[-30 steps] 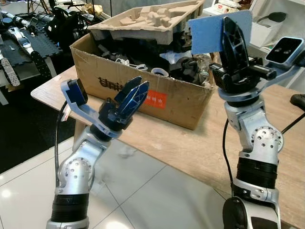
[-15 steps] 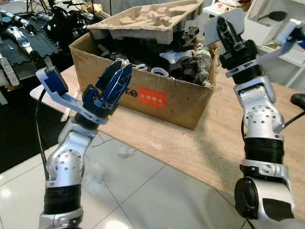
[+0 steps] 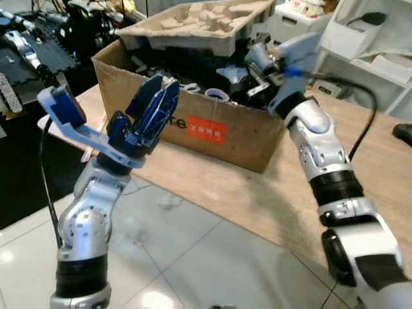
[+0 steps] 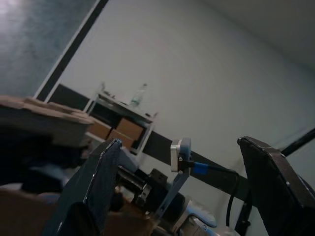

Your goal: Picking trash to rubbish bin

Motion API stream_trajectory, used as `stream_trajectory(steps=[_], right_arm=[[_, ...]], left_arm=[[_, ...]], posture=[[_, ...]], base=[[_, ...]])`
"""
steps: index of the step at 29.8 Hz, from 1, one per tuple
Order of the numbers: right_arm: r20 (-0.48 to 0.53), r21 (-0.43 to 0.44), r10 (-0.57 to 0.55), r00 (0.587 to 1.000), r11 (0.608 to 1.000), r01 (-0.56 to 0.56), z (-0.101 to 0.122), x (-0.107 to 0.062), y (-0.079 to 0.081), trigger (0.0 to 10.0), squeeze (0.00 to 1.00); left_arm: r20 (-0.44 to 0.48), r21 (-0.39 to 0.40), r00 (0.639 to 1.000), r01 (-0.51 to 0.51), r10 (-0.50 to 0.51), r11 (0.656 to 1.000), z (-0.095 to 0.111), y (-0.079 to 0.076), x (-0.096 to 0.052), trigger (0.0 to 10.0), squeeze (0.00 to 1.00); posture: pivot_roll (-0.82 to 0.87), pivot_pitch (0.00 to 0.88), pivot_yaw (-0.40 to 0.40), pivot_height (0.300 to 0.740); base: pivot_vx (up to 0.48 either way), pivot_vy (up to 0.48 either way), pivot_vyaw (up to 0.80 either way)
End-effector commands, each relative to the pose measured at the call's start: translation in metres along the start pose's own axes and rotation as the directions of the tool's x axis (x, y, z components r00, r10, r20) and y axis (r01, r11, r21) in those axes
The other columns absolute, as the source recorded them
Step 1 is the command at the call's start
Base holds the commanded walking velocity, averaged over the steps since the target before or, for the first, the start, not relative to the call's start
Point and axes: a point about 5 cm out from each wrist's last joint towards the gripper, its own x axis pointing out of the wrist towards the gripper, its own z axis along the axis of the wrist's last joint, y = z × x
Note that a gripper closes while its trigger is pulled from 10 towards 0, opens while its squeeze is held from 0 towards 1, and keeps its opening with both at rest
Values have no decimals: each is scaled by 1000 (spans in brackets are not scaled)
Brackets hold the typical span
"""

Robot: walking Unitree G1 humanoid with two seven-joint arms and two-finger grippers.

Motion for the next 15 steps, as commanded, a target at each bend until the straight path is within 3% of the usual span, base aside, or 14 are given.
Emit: stream_trajectory(steps=[1,6,9,12,14,15], right_arm=[[-27,-55,-53,998,997,51,-3,0,-11,0,0],[-32,-149,-131,991,981,125,0,3,-32,0,0],[-67,-207,-146,987,970,129,-4,4,-36,0,0],[-111,-207,-132,985,972,107,-10,4,-34,0,0],[-173,-217,-61,983,976,23,-20,3,-25,3333,0],[-219,-205,-18,976,978,-28,-27,1,-18,6549,0]], left_arm=[[-10,-10,1000,6,-6,1000,2,-6,-1,10000,0],[-16,-15,1000,-6,6,1000,3,-8,0,10000,0],[-21,-21,1000,-5,5,1000,3,-9,1,10000,0],[-23,-24,1000,-1,1,1000,3,-10,3,10000,0],[-24,-28,1000,2,-3,1000,3,-10,4,10000,0],[-24,-31,1000,3,-4,1000,2,-10,5,10000,0]], posture=[[77,163,-59,740],[80,179,-47,740],[77,184,-43,740],[71,187,-39,740],[66,186,-38,740],[66,186,-38,740]], base=[[0,0,0],[0,0,0],[0,0,0],[0,0,0],[0,0,0],[0,0,0]])
